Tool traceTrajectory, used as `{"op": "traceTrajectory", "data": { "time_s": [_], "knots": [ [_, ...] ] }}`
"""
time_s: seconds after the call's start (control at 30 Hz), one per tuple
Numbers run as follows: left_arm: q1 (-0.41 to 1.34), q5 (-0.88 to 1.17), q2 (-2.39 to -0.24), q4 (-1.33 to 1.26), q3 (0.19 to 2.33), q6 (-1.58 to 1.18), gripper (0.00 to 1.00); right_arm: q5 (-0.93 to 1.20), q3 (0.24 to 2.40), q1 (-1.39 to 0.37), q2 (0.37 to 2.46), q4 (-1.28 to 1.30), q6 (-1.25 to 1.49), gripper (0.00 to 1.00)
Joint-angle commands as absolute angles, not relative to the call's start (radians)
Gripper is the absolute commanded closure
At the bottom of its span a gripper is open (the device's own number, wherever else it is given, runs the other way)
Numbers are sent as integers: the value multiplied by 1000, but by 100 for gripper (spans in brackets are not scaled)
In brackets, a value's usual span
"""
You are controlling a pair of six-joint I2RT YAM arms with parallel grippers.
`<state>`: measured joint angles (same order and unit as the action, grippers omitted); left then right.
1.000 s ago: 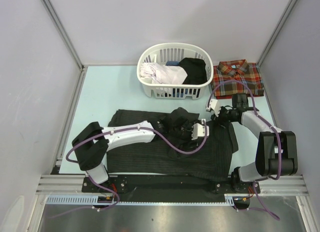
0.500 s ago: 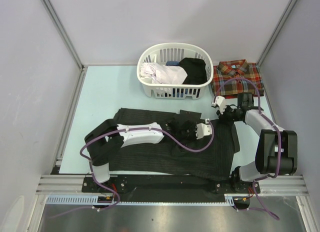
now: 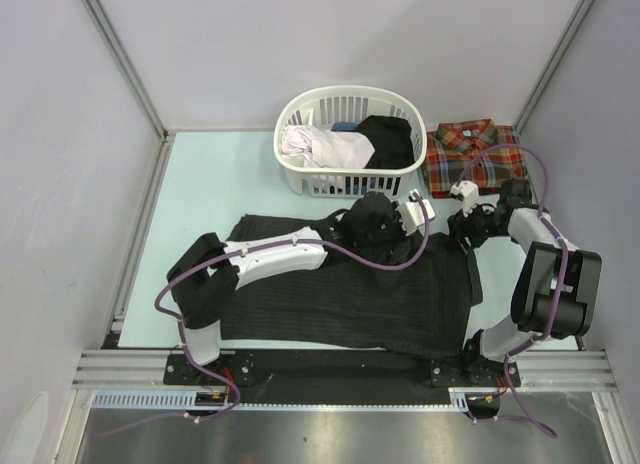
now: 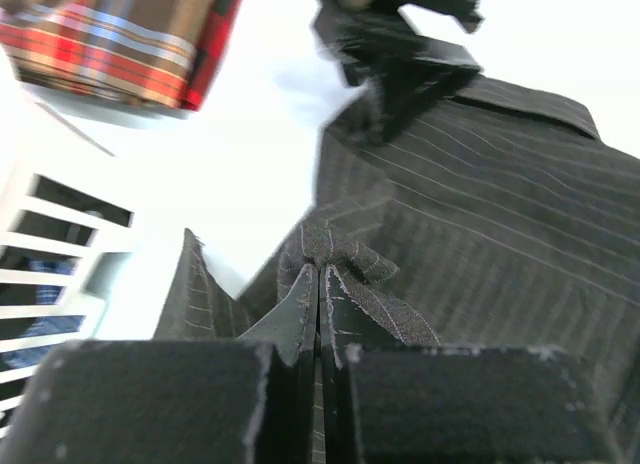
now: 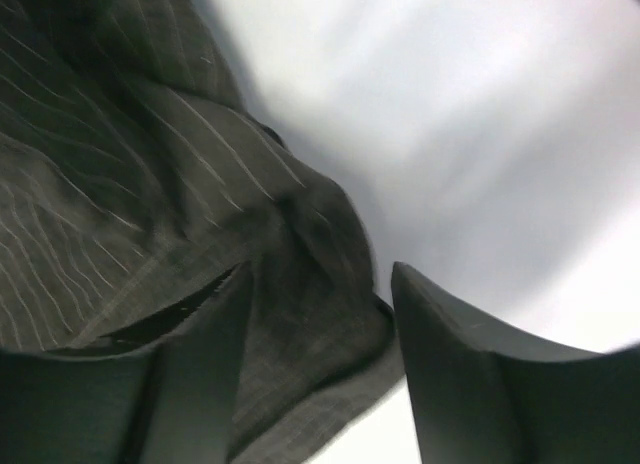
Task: Fold and stack the long sleeve shirts
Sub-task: Fold the shirt
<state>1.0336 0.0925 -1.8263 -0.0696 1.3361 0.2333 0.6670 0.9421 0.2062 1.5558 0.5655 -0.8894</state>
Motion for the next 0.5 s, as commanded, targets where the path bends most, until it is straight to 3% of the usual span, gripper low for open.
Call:
{"op": "traceTrajectory", "data": {
  "time_s": [0.0, 0.13, 0.27, 0.47],
  "knots": [
    [1005, 55, -1815, -118, 1414, 207, 100, 735, 1003, 262, 1511, 595, -910, 33],
    [968, 58, -1827, -118, 1454, 186, 100, 793, 991, 264, 1464, 575, -898, 29],
    [951, 72, -1845, -114, 1496, 172, 100, 816, 896, 218, 1422, 393, -821, 25],
    [940, 60, -1879, -86, 1539, 170, 100, 732, 836, 138, 1468, 123, -678, 26]
  ]
}}
